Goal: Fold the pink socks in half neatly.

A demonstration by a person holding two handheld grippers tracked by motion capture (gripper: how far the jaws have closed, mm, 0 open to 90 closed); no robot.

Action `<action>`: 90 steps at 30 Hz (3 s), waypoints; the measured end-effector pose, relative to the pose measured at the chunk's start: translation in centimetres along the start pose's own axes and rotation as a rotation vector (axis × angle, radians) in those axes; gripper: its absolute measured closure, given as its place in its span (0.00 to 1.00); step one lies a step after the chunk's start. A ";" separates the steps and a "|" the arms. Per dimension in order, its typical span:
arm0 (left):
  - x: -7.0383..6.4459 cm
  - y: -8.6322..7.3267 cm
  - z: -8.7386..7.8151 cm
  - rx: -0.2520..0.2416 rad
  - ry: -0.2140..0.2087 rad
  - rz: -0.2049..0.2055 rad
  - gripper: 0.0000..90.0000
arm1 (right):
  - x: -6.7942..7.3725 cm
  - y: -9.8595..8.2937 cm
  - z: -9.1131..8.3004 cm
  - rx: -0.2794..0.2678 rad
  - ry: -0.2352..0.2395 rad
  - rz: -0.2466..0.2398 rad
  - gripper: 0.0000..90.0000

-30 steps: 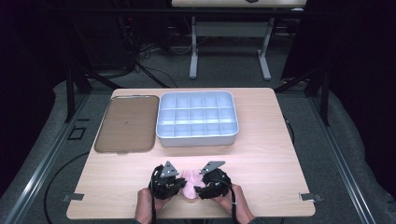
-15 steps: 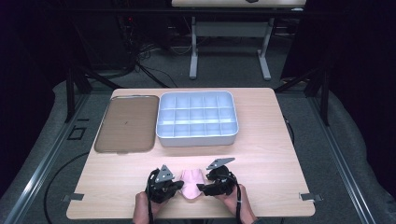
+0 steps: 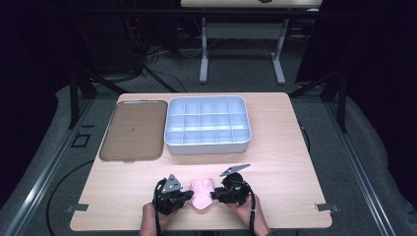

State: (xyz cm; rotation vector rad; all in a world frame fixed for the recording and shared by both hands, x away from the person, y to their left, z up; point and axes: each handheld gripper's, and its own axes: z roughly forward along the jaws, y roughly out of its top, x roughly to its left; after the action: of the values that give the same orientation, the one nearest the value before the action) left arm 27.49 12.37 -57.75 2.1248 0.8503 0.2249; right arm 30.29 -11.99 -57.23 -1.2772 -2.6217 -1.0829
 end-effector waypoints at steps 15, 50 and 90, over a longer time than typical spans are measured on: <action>-0.6 0.2 0.7 -0.025 -0.019 -0.071 0.99 | 0.3 -0.4 -1.6 -0.044 -0.016 0.037 0.94; -1.0 1.1 1.0 -0.066 -0.042 -0.072 0.94 | 3.2 1.7 -1.2 -0.006 -0.046 -0.136 0.95; 0.5 5.2 0.4 -0.079 -0.081 -0.049 0.95 | 4.0 2.1 1.0 0.032 -0.075 -0.213 0.95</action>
State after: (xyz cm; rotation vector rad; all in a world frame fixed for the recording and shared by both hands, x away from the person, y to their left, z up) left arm 30.60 10.22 -54.18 2.0231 0.8313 0.1436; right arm 29.36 -7.79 -55.53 -1.0715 -2.8726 -1.0318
